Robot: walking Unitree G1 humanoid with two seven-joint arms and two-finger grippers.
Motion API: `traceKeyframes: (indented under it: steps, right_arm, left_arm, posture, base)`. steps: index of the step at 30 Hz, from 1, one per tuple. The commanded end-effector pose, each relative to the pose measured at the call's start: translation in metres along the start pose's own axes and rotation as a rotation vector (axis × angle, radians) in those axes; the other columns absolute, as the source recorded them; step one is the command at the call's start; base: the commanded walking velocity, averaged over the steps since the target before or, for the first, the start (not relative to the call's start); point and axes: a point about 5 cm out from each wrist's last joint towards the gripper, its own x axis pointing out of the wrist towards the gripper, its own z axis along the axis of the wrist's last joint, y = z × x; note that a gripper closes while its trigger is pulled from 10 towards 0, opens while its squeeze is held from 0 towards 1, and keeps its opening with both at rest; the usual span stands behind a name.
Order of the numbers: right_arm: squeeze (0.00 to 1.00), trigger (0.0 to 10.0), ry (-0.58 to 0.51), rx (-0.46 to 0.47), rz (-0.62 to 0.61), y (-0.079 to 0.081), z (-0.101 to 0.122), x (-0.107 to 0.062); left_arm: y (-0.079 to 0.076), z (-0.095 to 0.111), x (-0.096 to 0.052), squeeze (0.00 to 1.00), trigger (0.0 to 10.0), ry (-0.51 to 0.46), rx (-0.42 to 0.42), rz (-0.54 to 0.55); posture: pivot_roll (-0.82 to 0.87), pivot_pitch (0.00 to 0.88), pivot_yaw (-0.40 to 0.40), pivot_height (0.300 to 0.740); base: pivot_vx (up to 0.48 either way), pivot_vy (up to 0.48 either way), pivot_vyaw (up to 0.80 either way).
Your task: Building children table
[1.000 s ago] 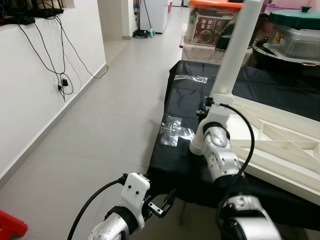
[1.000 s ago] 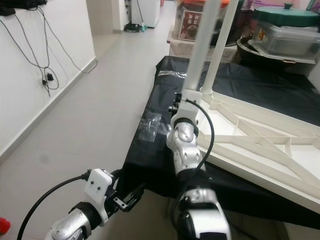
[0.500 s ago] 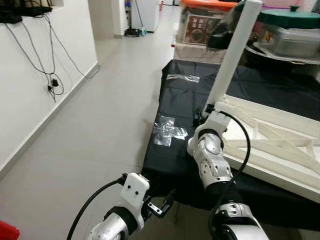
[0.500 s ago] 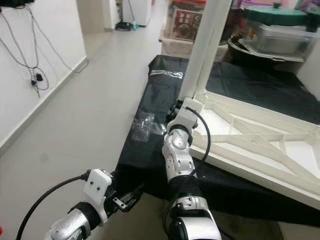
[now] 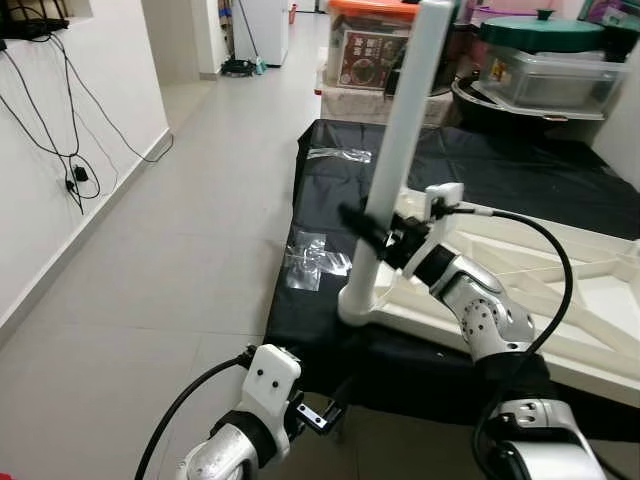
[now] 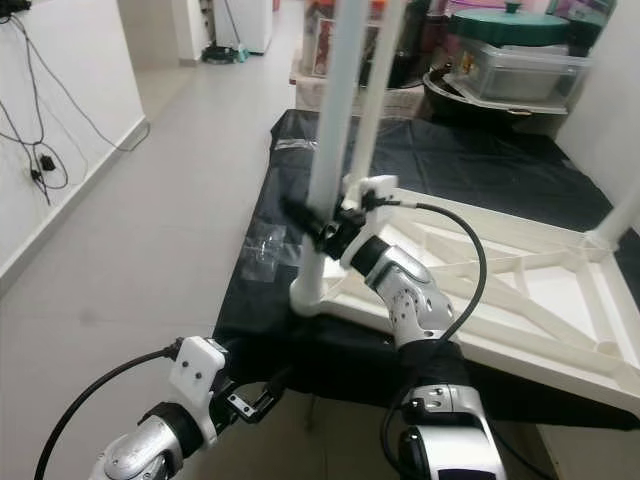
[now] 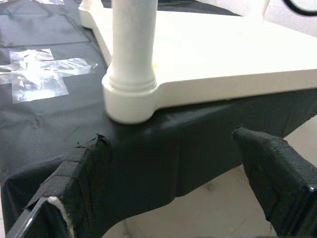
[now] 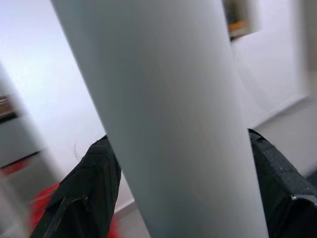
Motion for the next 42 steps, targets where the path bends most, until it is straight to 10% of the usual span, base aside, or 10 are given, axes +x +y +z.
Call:
traceKeyframes:
  steps: [1,7,8,11,12,18,22,25,32,42]
  right_arm:
    - [0.00,10.0,0.064,0.040,0.124,0.008,-0.014,0.013]
    - [0.00,10.0,0.180,0.046,0.335,0.014,-0.020,0.031]
    - [0.00,2.0,0.212,0.035,0.371,0.015,-0.020,0.031]
    - [0.00,2.0,0.243,0.029,0.405,0.016,-0.020,0.030]
    - [0.00,0.0,0.260,0.005,0.402,0.016,-0.021,0.029]
    - [0.00,0.0,0.176,-0.031,0.271,0.009,-0.019,0.031]
    - [0.00,0.0,0.072,-0.105,-0.318,-0.020,-0.019,0.035]
    - [0.00,0.0,0.069,-0.143,-0.424,-0.025,-0.019,0.033]
    - [0.00,0.0,-0.092,-0.176,-1.457,-0.051,-0.011,-0.037]
    - [0.00,0.0,-0.156,-0.102,-1.588,-0.034,-0.029,-0.032]
  left_arm:
    - [0.000,-0.004,0.000,0.00,10.0,0.014,-0.008,-0.007]
    - [0.000,-0.004,-0.001,0.00,10.0,0.015,-0.007,-0.003]
    - [0.000,-0.004,-0.001,0.00,10.0,0.014,-0.008,0.000]
    - [-0.001,-0.004,-0.002,0.00,10.0,0.013,-0.009,0.003]
    - [-0.001,-0.003,-0.002,0.00,10.0,0.013,-0.009,0.003]
    - [-0.001,-0.004,-0.002,0.00,10.0,0.016,-0.011,0.001]
    - [0.000,-0.005,-0.002,0.00,10.0,0.019,-0.012,-0.002]
    - [0.000,-0.005,-0.002,0.00,10.0,0.020,-0.013,-0.002]
    - [0.001,-0.005,-0.002,0.00,10.0,0.022,-0.011,-0.007]
    - [0.001,-0.005,-0.001,0.00,10.0,0.020,-0.010,-0.004]
  posture:
    - [0.12,0.065,-0.068,0.740]
    - [0.14,0.068,-0.075,0.740]
    - [0.15,0.071,-0.078,0.740]
    - [0.15,0.071,-0.078,0.740]
    - [0.15,0.073,-0.077,0.740]
    - [0.14,0.075,-0.068,0.740]
    - [0.14,0.076,-0.063,0.740]
    - [0.14,0.076,-0.063,0.740]
    - [0.14,0.074,-0.056,0.740]
    - [0.14,0.075,-0.059,0.740]
  base:
    - [0.000,0.000,0.00]
    - [0.000,0.000,0.00]
    - [0.000,0.000,0.00]
    - [0.000,0.000,0.00]
    - [0.000,0.000,0.00]
    - [0.000,0.000,0.00]
    - [0.000,0.000,0.00]
    - [0.000,0.000,0.00]
    - [0.000,0.000,0.00]
    - [0.000,0.000,0.00]
